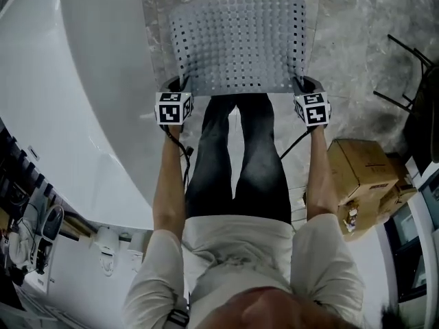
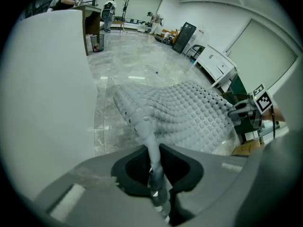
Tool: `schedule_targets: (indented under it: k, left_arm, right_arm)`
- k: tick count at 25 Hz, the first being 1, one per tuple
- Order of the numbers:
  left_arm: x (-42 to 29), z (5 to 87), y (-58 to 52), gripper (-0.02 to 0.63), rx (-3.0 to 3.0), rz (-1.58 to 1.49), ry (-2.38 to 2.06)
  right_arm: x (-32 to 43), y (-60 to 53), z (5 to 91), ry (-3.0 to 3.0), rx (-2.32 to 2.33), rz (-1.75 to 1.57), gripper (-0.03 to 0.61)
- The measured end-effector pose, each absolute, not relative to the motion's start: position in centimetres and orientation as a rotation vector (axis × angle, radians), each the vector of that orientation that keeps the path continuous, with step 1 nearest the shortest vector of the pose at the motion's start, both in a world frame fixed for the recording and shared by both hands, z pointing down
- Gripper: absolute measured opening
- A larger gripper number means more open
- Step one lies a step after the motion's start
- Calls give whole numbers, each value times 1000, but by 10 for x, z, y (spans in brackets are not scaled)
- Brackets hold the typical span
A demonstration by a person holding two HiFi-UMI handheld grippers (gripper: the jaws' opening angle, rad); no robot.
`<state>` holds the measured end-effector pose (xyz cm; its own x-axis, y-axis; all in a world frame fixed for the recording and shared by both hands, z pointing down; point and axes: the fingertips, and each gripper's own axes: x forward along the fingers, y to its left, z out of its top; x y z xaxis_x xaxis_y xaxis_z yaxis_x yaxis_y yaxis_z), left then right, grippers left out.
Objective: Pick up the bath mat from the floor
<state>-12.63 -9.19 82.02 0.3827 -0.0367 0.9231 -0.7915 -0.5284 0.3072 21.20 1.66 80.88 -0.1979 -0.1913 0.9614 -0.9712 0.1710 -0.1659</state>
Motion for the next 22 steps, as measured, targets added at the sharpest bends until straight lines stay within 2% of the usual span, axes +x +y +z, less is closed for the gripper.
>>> schedule_targets:
  k: [22]
  left_arm:
    - [-136,634,-115,51,1996,1064,-819]
  right_arm:
    - [207,-8,612,-1665,1260,925,41]
